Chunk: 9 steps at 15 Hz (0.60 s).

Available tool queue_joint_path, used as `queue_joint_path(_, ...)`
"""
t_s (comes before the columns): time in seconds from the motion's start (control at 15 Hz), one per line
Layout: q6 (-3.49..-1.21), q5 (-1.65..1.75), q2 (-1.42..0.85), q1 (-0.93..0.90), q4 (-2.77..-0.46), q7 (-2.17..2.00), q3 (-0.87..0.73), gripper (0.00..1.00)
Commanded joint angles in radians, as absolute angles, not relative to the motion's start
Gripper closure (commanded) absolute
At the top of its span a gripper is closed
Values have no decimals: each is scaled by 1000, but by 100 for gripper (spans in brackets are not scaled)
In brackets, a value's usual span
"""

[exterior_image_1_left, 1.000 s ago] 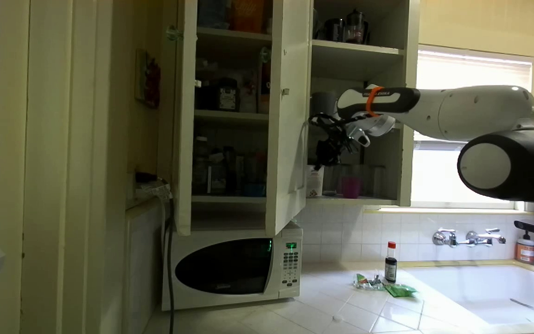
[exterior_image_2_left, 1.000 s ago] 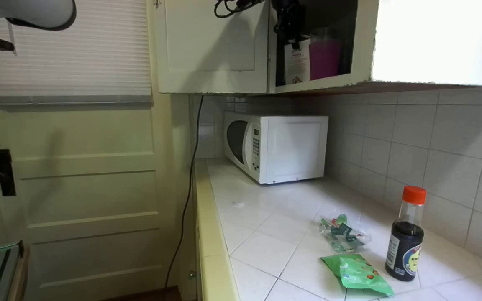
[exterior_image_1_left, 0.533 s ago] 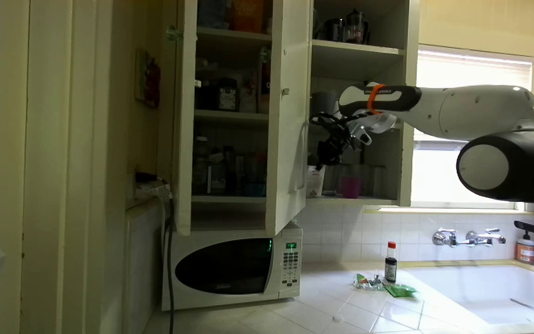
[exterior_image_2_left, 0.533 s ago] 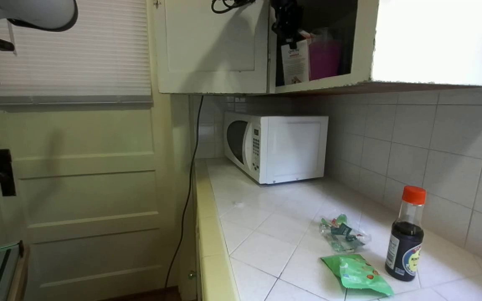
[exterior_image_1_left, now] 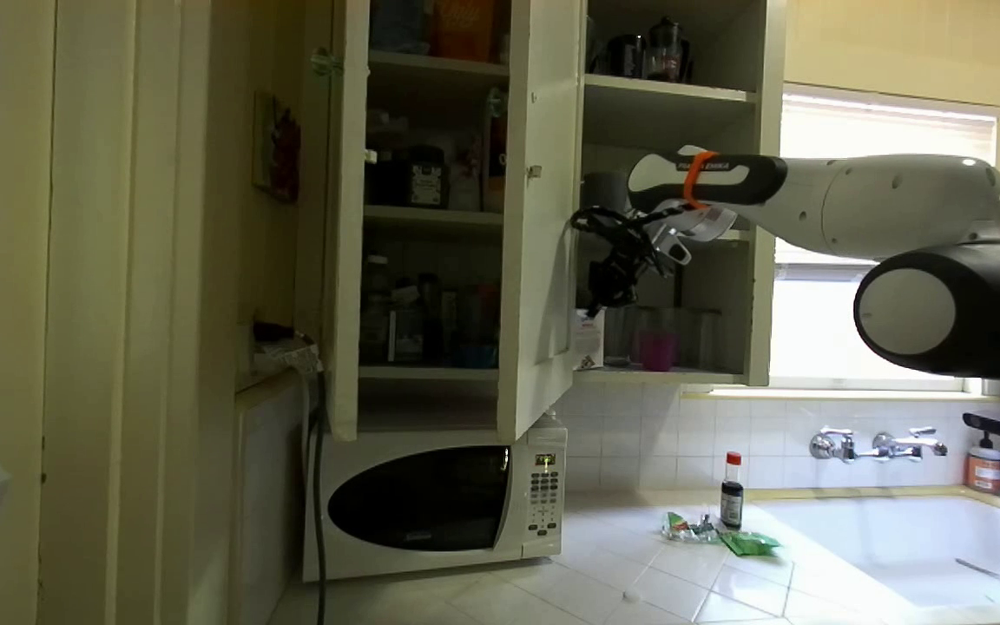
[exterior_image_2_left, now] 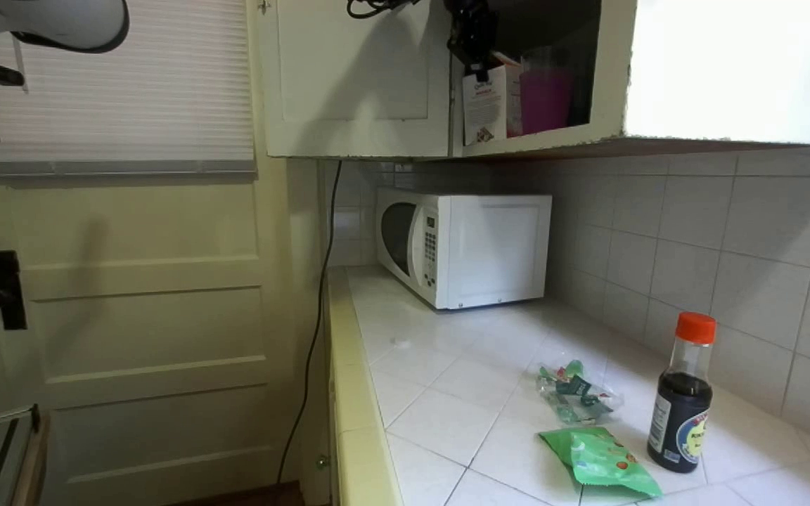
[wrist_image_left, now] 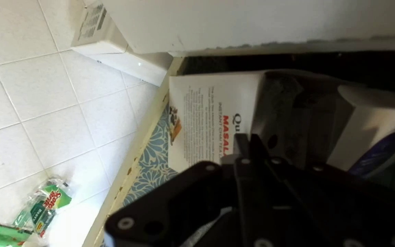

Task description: Remove the box from the cupboard to the right

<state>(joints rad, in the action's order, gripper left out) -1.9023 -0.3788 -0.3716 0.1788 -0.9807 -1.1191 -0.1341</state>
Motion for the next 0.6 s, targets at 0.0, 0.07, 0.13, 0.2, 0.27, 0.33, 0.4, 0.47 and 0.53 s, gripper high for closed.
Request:
queue_joint_path(0.0,-1849,-347,-344,156,-969,-1128,-133,99)
queue_joint_path(0.07,-1852,-338,-341,150,-969,-1137,-136,99)
queue_joint_path(0.13,-1851,-331,-341,148,-968,-1143,-138,99)
queue_joint_path(0.2,-1859,-320,-337,145,-971,-1155,-142,99)
queue_joint_path(0.27,-1864,-311,-335,142,-974,-1168,-145,99)
queue_joint_path(0.33,-1862,-308,-330,142,-978,-1176,-146,99)
queue_joint_path(0.4,-1863,-310,-325,142,-985,-1183,-146,99)
queue_joint_path(0.47,-1859,-317,-315,145,-997,-1183,-142,99)
queue_joint_path(0.53,-1861,-319,-303,146,-1010,-1183,-142,99)
